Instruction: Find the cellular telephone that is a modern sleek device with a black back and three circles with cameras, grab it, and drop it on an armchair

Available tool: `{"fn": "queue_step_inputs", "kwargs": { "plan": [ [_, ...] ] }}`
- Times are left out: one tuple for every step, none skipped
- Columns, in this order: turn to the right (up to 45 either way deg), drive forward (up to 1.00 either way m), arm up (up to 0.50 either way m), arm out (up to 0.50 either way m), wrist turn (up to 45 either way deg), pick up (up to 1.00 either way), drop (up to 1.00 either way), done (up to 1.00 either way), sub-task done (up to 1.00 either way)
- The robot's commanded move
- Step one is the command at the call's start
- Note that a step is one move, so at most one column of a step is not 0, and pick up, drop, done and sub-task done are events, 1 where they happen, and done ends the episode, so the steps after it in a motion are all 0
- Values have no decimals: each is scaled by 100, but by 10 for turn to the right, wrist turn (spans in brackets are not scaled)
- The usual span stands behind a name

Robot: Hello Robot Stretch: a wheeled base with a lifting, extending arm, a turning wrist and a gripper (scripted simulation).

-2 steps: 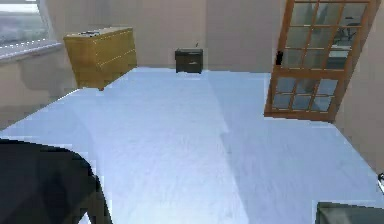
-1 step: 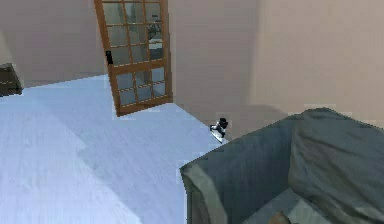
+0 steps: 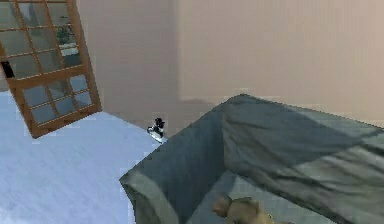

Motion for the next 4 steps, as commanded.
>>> {"fn": "queue_step_inputs", "kwargs": {
  "plan": [
    [0,15,0,0,0,0,0,0,0],
    [-90,0,0,0,0,0,0,0,0],
    [0,0,0,36,0,0,0,0,0],
    [0,0,0,0,390,0,0,0,0]
  ]
}}
